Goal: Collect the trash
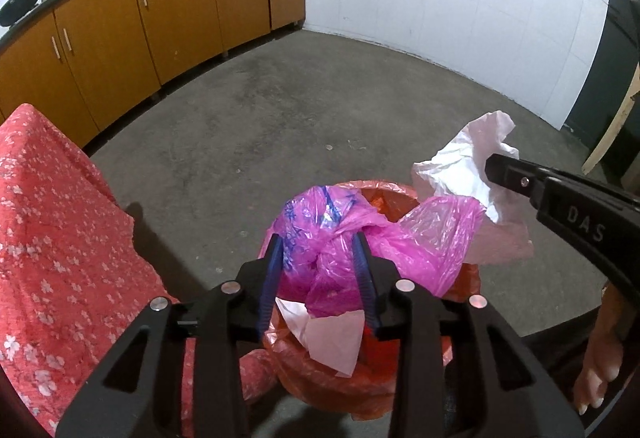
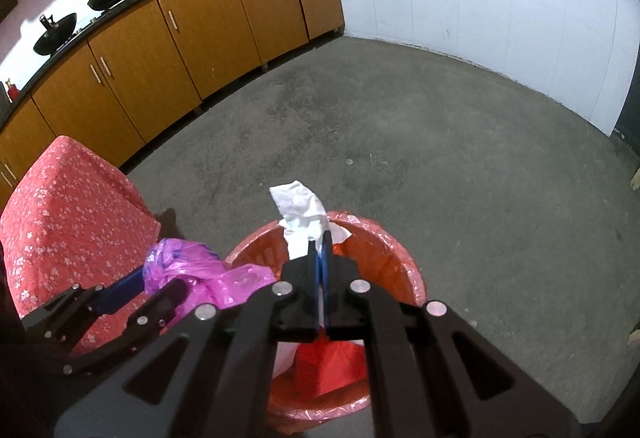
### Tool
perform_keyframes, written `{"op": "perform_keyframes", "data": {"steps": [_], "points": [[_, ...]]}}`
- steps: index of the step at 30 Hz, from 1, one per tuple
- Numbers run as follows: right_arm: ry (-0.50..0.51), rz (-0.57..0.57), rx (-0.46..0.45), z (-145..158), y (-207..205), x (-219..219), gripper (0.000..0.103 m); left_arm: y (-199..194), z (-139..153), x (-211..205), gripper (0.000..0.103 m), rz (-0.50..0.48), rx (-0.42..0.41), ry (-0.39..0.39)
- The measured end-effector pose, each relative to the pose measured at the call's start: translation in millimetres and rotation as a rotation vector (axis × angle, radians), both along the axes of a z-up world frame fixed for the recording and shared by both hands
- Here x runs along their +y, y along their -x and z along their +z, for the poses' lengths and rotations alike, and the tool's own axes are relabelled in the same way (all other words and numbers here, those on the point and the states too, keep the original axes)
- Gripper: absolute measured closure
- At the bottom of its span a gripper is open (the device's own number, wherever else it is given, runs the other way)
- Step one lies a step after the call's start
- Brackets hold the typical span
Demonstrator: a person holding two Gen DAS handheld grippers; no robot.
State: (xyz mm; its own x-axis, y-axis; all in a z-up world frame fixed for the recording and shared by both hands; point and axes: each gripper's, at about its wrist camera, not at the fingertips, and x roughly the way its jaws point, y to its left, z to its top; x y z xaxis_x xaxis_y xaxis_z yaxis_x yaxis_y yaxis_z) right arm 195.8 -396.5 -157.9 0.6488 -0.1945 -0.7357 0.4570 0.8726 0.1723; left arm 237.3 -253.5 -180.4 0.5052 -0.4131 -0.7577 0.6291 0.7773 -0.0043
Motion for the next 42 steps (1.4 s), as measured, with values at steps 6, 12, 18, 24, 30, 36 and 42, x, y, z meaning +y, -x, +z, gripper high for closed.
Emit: {"op": "perform_keyframes", "data": {"steps": [6,12,18,24,30,36,42], "points": [[-0.006,0.016,-0.010,2,4,1,0.096,-2,-4,0,0.062,0.016,0.011,0.002],[-0.002,-0.003,-0.026,8,9,1,0.093,-5,-3,-4,0.052,0.013,0.016,0.017],[0.009,-0.026,-0.059,22,15,-3,0.088,-8,7,4,0.052,0.032,0.018,0.045],[0.027,0.002,-0.101,42,19,10,0.081,-7,40,39,0.051,0.100,-0.006,0.121],[0.054,0.049,-0.151,72,27,38,0.073,-2,79,80,0.046,0.182,-0.060,0.169],[0.050,0.092,-0.223,108,42,73,0.062,17,116,123,0.041,0.256,-0.135,0.183],[0.055,0.175,-0.293,140,58,115,0.045,46,146,171,0.030,0.345,-0.223,0.176]]}}
